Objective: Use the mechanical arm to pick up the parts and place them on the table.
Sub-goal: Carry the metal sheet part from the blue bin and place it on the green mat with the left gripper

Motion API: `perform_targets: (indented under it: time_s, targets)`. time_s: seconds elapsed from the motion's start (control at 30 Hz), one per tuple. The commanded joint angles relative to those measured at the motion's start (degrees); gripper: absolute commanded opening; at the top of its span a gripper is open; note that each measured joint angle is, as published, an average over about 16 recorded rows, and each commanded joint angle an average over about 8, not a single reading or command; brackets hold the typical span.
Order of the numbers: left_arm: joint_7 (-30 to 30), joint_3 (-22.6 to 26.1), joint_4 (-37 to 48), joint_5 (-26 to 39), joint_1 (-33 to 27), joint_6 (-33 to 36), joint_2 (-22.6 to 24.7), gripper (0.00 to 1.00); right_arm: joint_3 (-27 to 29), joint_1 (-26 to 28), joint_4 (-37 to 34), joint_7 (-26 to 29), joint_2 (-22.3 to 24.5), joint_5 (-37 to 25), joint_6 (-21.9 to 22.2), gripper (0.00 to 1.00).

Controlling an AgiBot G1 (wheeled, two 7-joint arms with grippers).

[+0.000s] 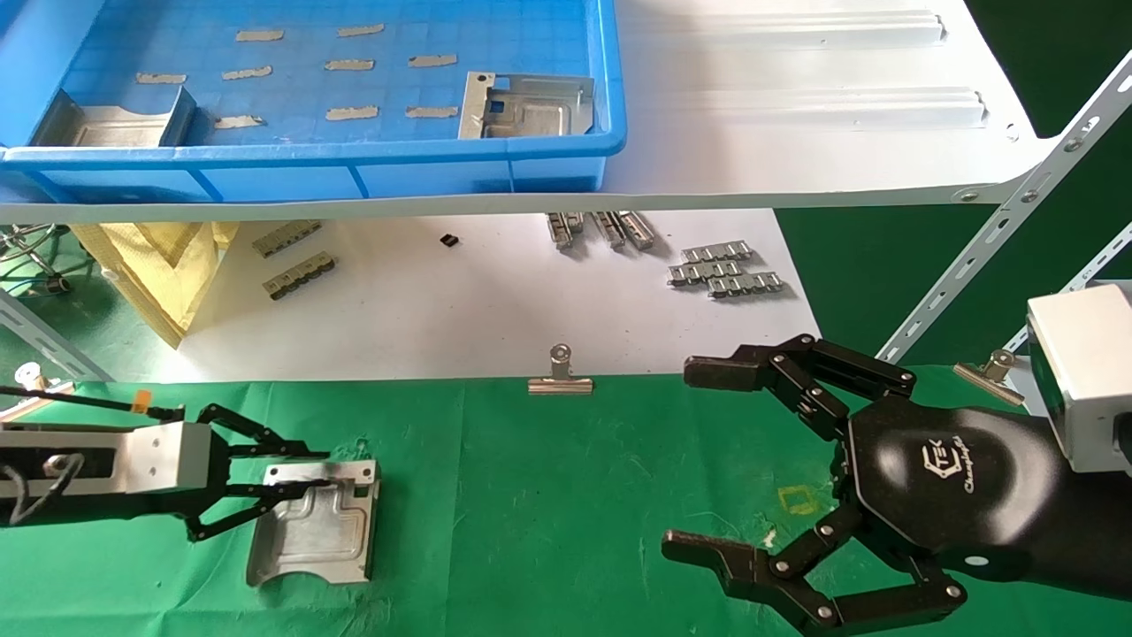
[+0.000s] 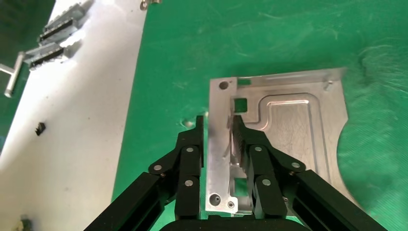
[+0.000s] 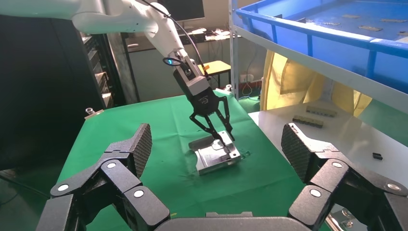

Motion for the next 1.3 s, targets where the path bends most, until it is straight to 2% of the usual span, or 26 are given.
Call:
perform_targets:
  time_s: [0.03,0.2,0.47,0.67,0.97,1.3]
  targets:
    - [1.26,-0.01,1.52,0.08,-0.43,-0.15,0.77,1.00,0.00,0.00,0.00,0.00,0.00,0.00,0.00,1.00]
    - [-0.57,-1.31,2.70,-2.95,-0.91,2.41,1.10,1.00,0.00,0.00,0.00,0.00,0.00,0.00,0.00,1.00]
    - [-16.09,-5.01,-0.25,-15.05,4.45,3.83,-0.79,1.00,0.00,0.00,0.00,0.00,0.00,0.00,0.01,1.00]
    - [-20.36,-6.48,-1.41,-20.06,7.32,3.95,-1.33,1.00,0.01,-0.02,-0.02,0.00,0.01,0.01,0.02,1.00]
    - [-19.67,-6.58,-2.35,-18.43,6.91,3.69,-1.43,1.00,0.01,-0.01,-0.01,0.00,0.01,0.01,0.02,1.00]
    - [-25.47,-10.75,-11.51,-19.22,10.82,2.73,-2.93,1.00,0.01,-0.01,-0.02,-0.01,0.01,0.01,0.02,1.00]
